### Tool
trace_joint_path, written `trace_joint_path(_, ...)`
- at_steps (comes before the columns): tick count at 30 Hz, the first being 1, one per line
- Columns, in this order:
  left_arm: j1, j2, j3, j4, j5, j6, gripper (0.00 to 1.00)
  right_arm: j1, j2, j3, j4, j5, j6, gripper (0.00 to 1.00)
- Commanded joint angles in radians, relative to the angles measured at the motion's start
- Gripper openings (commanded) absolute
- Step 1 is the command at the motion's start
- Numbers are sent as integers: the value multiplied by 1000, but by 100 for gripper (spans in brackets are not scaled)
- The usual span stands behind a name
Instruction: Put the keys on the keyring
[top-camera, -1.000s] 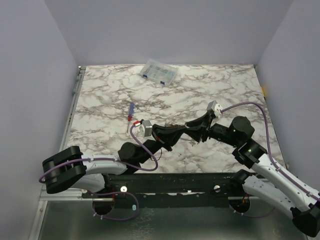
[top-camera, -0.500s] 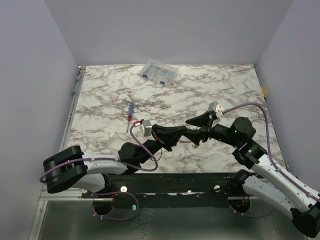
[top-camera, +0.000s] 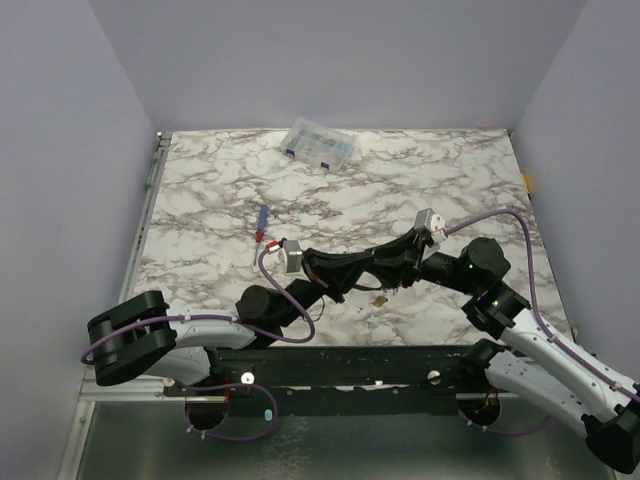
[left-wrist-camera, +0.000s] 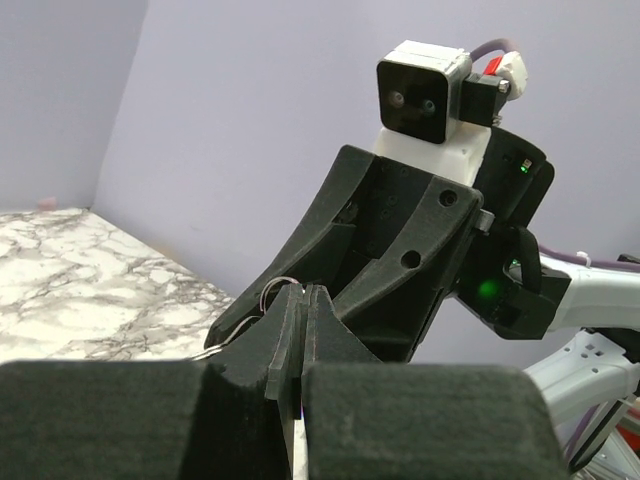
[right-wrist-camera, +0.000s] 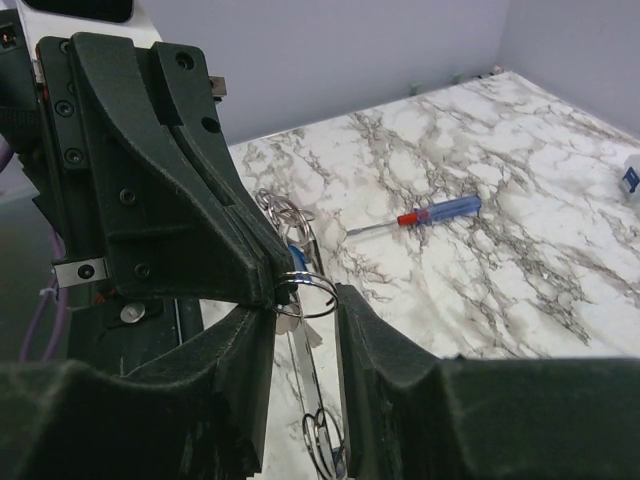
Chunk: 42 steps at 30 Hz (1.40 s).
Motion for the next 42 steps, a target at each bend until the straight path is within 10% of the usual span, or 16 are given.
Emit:
trace_joint_path(1, -1, -1, 12, 112, 40, -25, 0, 10, 0, -33, 93, -16, -17, 32)
trace_joint_path(23, -1, -12, -26, 124, 38, -52, 0, 21, -115, -84, 204, 13, -55, 1)
trace_joint_path(29, -1, -75, -19, 11, 46, -28, 31, 22, -122, -79, 194, 24, -86, 0)
trace_joint_path(35, -1, -199, 50, -307, 66, 48, 57, 21, -130, -65, 173, 36, -139, 1)
trace_joint_path(42, -1, -294, 427, -1154, 45, 238, 61, 56, -131, -23, 89, 61, -210, 1)
